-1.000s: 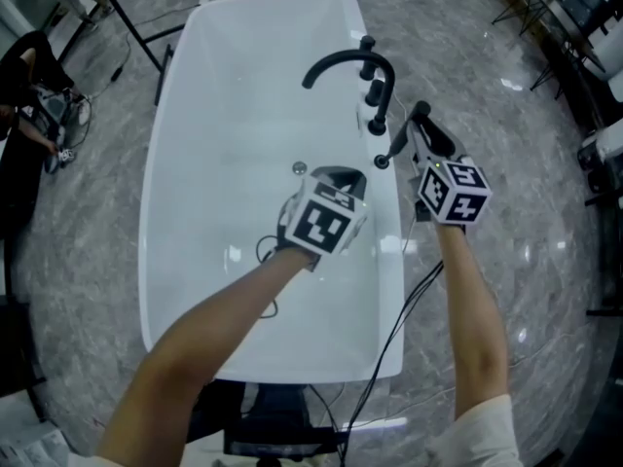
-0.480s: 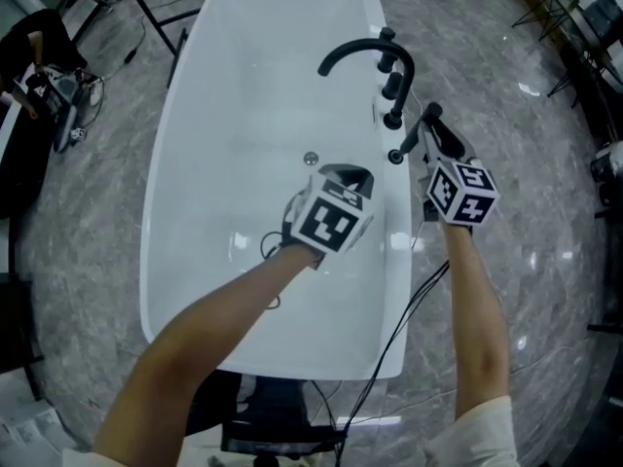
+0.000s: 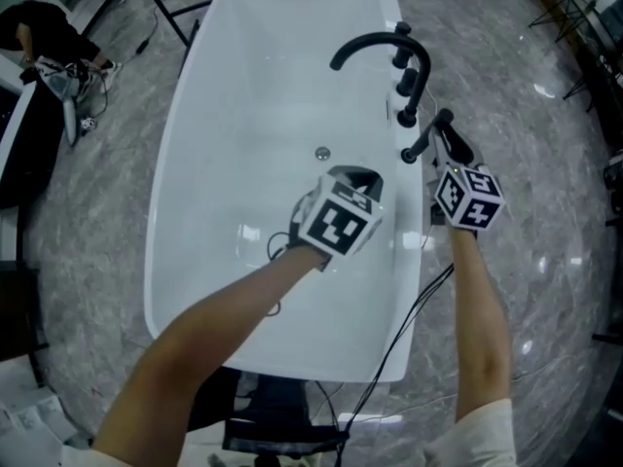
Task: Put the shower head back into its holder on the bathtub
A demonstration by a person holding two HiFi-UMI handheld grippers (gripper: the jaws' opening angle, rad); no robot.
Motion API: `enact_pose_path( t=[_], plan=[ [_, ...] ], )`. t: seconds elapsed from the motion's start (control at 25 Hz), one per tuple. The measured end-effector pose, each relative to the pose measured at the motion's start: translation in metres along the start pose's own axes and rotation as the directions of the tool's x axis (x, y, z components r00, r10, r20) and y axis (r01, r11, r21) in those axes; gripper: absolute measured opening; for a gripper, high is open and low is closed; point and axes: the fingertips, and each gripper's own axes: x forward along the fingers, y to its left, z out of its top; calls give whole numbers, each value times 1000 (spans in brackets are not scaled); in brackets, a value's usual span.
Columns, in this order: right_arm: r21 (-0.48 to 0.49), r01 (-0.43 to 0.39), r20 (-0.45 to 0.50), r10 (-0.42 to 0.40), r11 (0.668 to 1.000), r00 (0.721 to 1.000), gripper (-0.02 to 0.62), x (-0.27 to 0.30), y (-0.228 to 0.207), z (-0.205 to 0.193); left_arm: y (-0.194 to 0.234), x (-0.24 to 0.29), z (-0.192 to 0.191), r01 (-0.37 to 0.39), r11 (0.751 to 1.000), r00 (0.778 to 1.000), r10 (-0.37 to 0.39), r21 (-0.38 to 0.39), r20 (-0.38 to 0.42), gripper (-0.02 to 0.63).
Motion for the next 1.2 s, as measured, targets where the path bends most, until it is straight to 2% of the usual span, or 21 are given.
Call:
enact_pose_path(
  t=[0.24, 0.48, 0.68, 0.8, 1.04, 1.2],
  plan=[
    [3, 8, -4, -8, 1000, 1000, 120, 12, -4, -9, 1, 11, 1, 10, 1000, 1000, -10, -9, -3, 15],
    [-32, 16, -57, -18, 999, 998, 120, 22, -2, -33, 6, 12, 0, 17, 1000, 1000, -17, -16, -3, 15],
    [-25, 34, -70, -35, 999, 997, 122, 22, -1, -35, 11, 8, -3, 10, 1000, 1000, -10, -28, 1, 15],
    [-12, 50, -99, -51, 999, 994, 163, 16, -1, -36, 7, 2, -5, 13, 999, 1000, -13, -33, 2, 15],
    [19, 106, -117, -103, 994, 988, 163, -16, 1, -23, -9, -20, 5, 18, 1000, 1000, -18, -16, 24, 15],
    [65, 89, -104, -82, 994, 991, 164, -46, 18, -12, -26, -38, 11, 28, 1000, 999, -28, 4, 46, 15]
  ],
)
